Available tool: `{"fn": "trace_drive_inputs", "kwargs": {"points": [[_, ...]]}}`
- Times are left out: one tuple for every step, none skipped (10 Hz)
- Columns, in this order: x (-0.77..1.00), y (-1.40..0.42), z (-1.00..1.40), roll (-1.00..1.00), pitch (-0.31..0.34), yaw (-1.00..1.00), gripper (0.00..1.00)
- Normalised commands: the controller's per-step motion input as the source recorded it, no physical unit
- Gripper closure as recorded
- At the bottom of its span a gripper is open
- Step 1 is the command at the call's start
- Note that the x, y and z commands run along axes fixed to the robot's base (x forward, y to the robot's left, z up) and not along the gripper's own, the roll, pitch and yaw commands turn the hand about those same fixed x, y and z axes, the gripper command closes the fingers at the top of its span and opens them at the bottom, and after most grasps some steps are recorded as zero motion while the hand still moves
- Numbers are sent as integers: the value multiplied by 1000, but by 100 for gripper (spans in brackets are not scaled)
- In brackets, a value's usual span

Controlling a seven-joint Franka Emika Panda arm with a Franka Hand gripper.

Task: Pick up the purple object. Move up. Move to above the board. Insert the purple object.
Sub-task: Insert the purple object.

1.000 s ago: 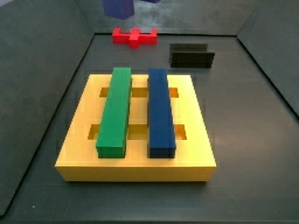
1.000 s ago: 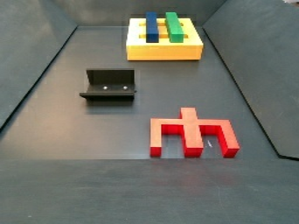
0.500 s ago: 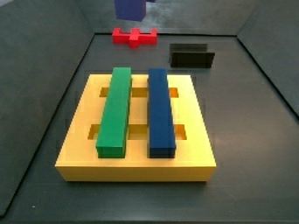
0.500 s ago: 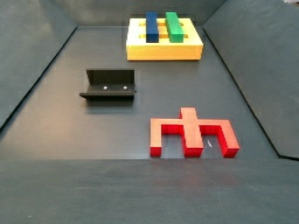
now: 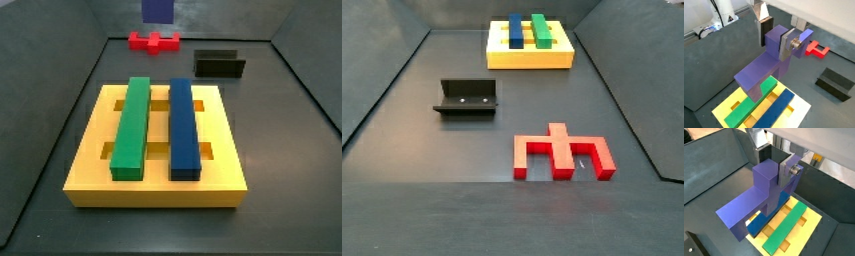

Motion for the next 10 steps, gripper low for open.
{"fn": "trace_drive_inputs", "kwargs": {"points": [[0,-80,-266,-253,-27,-363,100],[-83,-180,-383,-341,-81,-546,100],[-134,-163,-214,-309,-211,-711,100],[-60,-83,-157,-260,-230,-837,100],[-54,-89,-200,-220,-211,-869,100],[-49,-83,-231,-189,-187,-900,100],[-34,-74,-263,-154,-149,-931,100],[-20,-69,-274,-136,-127,-951,100],[0,-71,-249,-83,-23,-989,100],[0,-83,-223,-51,0,-1000,100]]}}
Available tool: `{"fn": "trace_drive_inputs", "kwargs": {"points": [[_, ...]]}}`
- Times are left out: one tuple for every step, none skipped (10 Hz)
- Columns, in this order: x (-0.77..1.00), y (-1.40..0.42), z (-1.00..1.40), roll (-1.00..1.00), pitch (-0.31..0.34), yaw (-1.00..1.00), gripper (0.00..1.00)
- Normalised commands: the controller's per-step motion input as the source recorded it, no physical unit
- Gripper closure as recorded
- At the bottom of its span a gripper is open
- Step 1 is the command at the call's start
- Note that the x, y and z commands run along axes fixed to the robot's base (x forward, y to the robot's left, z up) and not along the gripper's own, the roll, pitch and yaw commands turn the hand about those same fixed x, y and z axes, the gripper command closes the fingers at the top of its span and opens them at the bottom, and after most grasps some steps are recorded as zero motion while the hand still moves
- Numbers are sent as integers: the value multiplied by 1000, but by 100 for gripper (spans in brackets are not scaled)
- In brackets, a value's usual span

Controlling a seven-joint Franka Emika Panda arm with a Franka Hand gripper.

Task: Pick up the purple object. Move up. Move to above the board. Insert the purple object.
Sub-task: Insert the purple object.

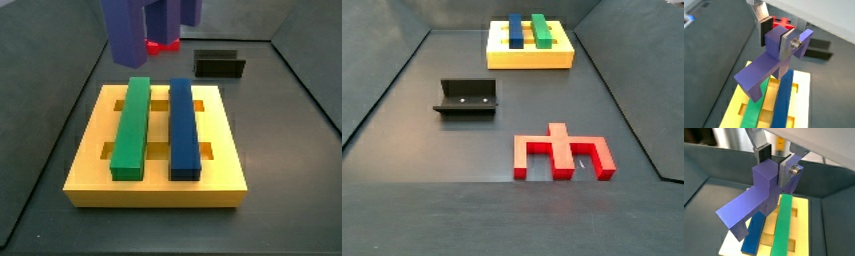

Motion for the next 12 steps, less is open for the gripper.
{"fn": "trace_drive_inputs", "kwargs": {"points": [[0,-63,-243,-54,0,-1000,100],[0,-60,-243,-56,0,-1000,100],[0,-43,-240,-60,0,-1000,100],[0,-46,-237,-63,0,-1000,100],[0,-49,-229,-66,0,-1000,100],[0,-49,-231,-66,0,-1000,100],[0,-46,-257,-59,0,-1000,100],[0,-43,-249,-66,0,-1000,100],[0,-49,-197,-110,-29,-991,100],[0,-269,0,-119,-40,-831,100],[0,-274,-3,-111,-40,-831,100],[0,-226,-66,-79,-36,-903,100]]}}
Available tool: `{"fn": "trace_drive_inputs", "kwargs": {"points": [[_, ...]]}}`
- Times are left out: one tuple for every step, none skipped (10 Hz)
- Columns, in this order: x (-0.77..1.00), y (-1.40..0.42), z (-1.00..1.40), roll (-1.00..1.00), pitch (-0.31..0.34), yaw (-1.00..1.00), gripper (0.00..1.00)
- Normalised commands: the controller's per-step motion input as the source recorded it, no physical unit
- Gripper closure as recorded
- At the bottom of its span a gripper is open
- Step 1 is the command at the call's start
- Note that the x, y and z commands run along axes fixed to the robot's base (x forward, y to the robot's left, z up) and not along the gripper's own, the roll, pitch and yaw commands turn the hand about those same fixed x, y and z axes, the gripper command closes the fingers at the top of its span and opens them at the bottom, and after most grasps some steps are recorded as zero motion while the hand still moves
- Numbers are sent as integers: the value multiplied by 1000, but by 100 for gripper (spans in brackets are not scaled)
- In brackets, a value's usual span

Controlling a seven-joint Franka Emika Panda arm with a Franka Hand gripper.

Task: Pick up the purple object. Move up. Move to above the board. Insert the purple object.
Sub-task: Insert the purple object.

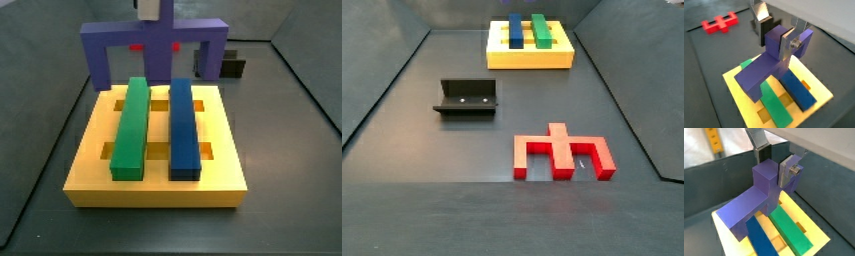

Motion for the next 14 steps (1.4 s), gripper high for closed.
{"fn": "trace_drive_inputs", "kwargs": {"points": [[0,-214,-63,-51,0,-931,100],[0,-303,-63,0,7,-909,100],[-3,-283,-226,111,69,-874,100],[-57,-331,-314,86,13,-500,100],[-20,-217,-431,134,0,0,100],[0,-260,-397,263,0,117,100],[-17,-337,-314,394,0,186,100],[0,-323,-254,423,0,177,100],[9,-237,-209,371,0,129,100],[77,-97,-114,204,63,46,100],[43,0,0,31,4,0,100],[340,0,-231,-24,20,0,100],[146,37,-223,-129,0,-17,100],[23,0,-83,-117,0,0,100]]}}
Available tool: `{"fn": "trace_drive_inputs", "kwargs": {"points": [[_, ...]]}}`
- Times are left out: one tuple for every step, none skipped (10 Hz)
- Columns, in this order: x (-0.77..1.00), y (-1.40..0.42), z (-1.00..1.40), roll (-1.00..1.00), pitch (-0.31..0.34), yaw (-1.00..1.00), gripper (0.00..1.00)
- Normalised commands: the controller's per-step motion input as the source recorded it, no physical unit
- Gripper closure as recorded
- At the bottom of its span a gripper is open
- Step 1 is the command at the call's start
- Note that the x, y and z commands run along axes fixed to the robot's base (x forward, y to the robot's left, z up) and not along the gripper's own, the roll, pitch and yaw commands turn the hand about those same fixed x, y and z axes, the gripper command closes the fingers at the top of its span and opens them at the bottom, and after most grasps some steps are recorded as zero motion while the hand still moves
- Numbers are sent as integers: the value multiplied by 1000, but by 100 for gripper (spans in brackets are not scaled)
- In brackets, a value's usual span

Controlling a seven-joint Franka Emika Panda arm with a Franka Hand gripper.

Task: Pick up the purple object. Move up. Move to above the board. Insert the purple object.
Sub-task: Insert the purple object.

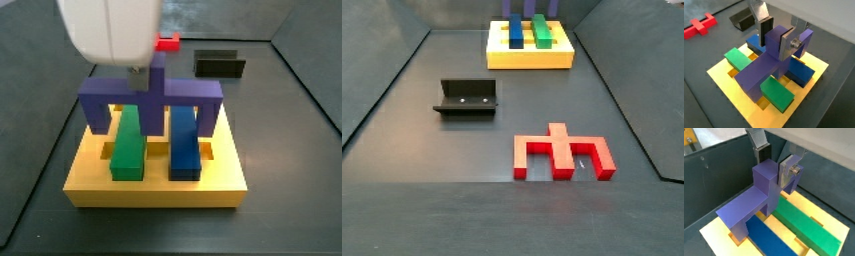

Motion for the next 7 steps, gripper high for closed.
{"fn": "trace_drive_inputs", "kwargs": {"points": [[3,0,-89,-104,0,0,100],[0,-3,-109,-90,-14,0,100],[0,-80,-146,-131,-30,0,100],[183,-23,-143,-146,-7,0,100],[277,0,-51,-167,0,0,100],[131,0,-134,-159,-6,0,100],[0,0,-131,-74,-11,0,100]]}}
